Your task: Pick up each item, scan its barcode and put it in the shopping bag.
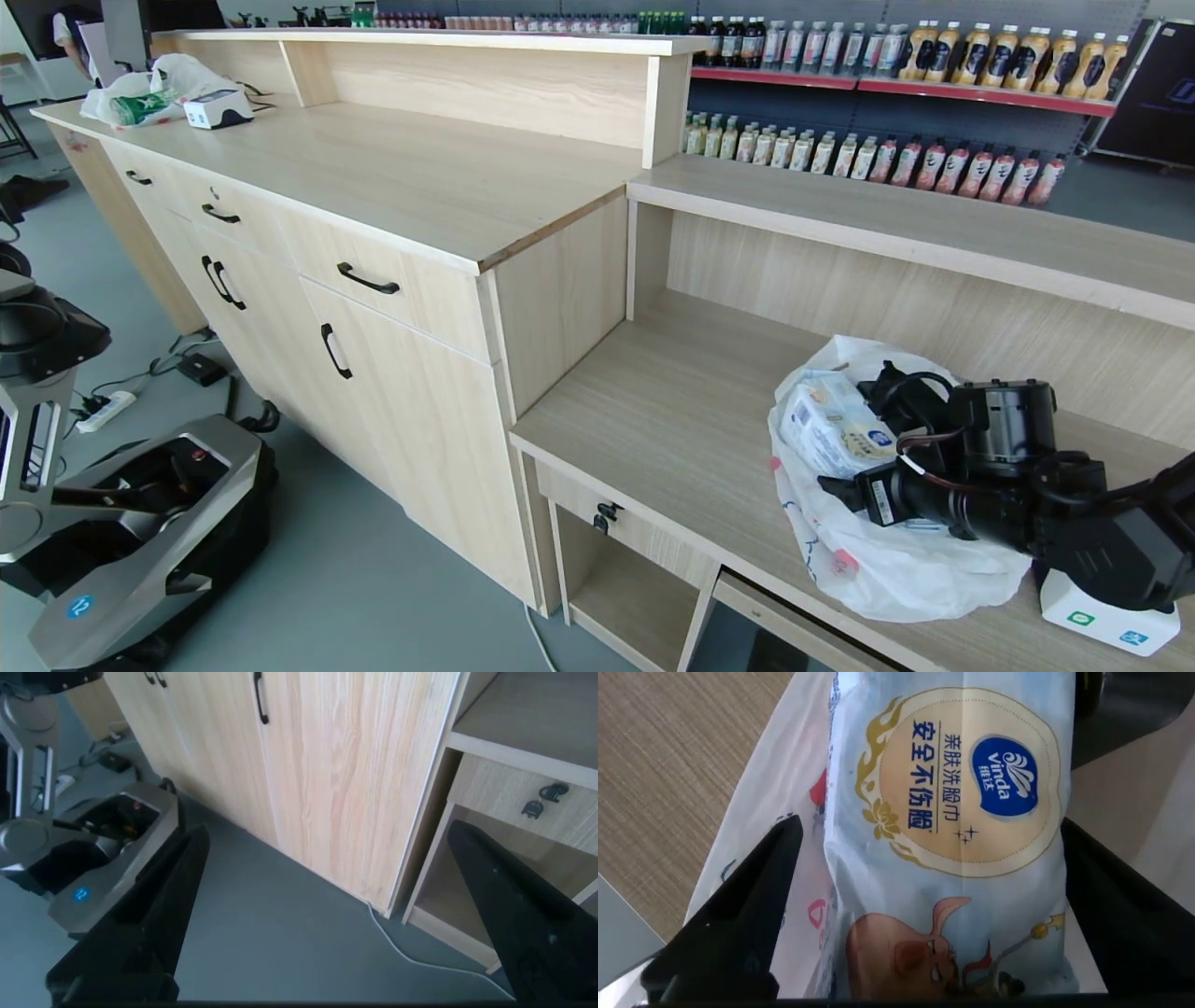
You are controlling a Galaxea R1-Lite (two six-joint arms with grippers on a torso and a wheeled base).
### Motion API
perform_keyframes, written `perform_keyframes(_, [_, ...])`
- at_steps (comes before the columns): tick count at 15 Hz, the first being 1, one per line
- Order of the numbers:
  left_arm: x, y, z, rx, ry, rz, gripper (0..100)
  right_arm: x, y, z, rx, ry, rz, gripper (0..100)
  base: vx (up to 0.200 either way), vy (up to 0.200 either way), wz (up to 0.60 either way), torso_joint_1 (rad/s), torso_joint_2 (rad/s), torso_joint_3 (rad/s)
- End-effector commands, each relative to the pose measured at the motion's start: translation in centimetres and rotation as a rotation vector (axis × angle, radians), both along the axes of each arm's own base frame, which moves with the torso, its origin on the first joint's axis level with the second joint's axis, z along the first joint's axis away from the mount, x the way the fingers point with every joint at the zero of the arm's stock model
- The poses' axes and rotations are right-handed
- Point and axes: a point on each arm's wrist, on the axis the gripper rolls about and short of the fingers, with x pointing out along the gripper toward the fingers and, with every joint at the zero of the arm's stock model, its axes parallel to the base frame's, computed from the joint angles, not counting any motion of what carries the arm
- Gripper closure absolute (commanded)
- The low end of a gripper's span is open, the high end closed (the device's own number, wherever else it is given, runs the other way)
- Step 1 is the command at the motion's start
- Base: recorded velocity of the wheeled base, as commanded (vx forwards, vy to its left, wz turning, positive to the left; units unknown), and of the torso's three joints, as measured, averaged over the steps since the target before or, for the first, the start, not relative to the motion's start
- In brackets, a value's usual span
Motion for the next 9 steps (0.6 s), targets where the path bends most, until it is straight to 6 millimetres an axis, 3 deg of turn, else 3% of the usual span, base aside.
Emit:
perform_keyframes(1, [0.0,0.0,0.0,0.0,0.0,0.001,0,-0.5,0.3,1.9,0.006,-0.066,0.021,0,0.0,0.0,0.0,0.0,0.0,0.0])
perform_keyframes(4, [0.0,0.0,0.0,0.0,0.0,0.0,0,-3.1,0.3,6.5,-0.111,-0.244,0.116,0,0.0,0.0,0.0,0.0,0.0,0.0])
perform_keyframes(7, [0.0,0.0,0.0,0.0,0.0,0.0,0,-4.9,-0.1,9.4,-0.125,-0.364,0.151,0,0.0,0.0,0.0,0.0,0.0,0.0])
perform_keyframes(9, [0.0,0.0,0.0,0.0,0.0,0.001,0,-6.0,-0.9,10.9,-0.23,-0.441,0.162,0,0.0,0.0,0.0,0.0,0.0,0.0])
